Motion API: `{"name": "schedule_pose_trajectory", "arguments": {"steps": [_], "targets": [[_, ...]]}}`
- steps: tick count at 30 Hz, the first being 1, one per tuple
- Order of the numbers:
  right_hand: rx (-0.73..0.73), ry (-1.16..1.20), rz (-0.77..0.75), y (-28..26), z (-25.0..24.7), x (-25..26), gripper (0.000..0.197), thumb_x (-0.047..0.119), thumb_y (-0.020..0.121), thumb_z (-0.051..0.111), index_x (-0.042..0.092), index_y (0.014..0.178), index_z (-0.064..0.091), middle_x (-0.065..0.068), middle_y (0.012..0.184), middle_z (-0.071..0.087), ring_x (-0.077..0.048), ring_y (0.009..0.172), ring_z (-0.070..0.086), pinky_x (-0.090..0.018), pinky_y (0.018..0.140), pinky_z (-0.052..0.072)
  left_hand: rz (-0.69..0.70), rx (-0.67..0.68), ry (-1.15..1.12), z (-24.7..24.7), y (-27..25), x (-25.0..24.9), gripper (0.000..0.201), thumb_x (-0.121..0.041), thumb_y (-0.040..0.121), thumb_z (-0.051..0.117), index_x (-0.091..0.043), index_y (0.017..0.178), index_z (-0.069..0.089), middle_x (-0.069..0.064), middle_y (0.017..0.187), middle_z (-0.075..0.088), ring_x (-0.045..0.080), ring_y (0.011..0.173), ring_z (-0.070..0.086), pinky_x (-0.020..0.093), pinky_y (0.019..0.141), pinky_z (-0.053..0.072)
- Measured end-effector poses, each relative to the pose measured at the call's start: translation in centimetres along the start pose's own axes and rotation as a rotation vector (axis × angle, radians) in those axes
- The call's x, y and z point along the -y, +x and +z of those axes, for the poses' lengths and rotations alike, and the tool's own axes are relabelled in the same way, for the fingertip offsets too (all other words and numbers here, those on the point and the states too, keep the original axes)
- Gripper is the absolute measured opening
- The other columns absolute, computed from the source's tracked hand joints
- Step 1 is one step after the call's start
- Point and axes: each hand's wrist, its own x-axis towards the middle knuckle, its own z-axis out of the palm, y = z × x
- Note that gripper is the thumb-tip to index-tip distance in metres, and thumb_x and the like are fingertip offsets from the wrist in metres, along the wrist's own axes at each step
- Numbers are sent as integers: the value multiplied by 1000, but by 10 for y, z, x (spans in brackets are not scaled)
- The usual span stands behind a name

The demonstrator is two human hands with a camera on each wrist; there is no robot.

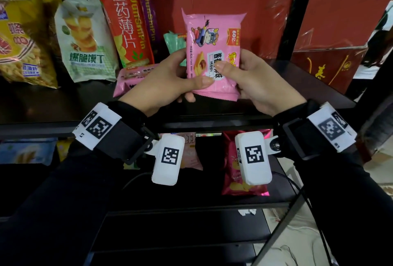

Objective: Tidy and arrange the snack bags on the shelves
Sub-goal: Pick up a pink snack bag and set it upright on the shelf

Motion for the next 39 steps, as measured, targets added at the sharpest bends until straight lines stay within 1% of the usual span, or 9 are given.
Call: {"name": "schedule_pose_trajectory", "arguments": {"steps": [2,6,11,16,22,27,31,36,39], "targets": [[-2,-11,-16,0,1,0,37,20,96,55,12,132,49,-2,121,66,-14,103,67,-24,76,56,0,9,4,-1,0,0,70,-43,69,72,-26,132,45,-8,96,70,6,52,63,16,44,44],[-28,-7,-17,2,-2,-2,38,23,94,59,14,130,52,0,118,68,-13,101,68,-28,82,56,-19,8,29,-1,0,2,63,-49,73,66,-24,128,49,-5,99,73,11,80,73,17,54,52],[-6,146,-7,0,2,-2,35,19,94,58,10,128,54,-5,119,68,-18,104,68,-37,87,57,-42,-87,-45,0,4,10,39,-27,81,71,-14,116,60,1,104,72,9,82,68,20,59,56],[-101,216,-59,-1,6,-4,29,12,95,55,0,122,56,-16,117,67,-28,106,67,-44,94,53,-53,61,-47,-4,-2,4,55,-43,68,69,-23,116,55,-3,104,72,10,82,72,19,57,55],[-20,268,-10,-2,10,-4,34,15,97,52,2,129,51,-15,121,65,-26,110,65,-43,96,52,-76,175,18,-10,-6,1,56,-43,73,63,-22,122,48,-1,102,72,17,75,74,20,55,56],[-77,255,-46,0,12,4,30,15,96,54,4,125,54,-12,118,67,-24,105,67,-42,93,54,3,88,155,-10,-3,-4,67,-59,75,59,-24,132,48,-5,120,66,10,102,67,29,77,56],[-79,222,-88,2,14,6,30,9,93,58,2,122,56,-12,116,68,-23,103,68,-36,91,55,71,-157,-95,-4,5,-8,35,-28,91,63,-15,123,59,-3,116,69,9,102,67,26,86,55],[-102,341,-132,4,10,10,30,4,93,55,-5,122,51,-18,112,66,-25,96,68,-38,83,57,64,-164,-167,3,9,-8,30,-12,89,67,-10,118,58,5,111,70,16,99,69,30,83,55],[-128,302,-166,3,13,10,30,0,92,56,-7,121,51,-17,108,65,-25,95,67,-37,85,56,71,-142,-304,6,8,-12,34,-17,90,66,-11,122,56,9,119,67,21,108,66,37,90,53]]}}
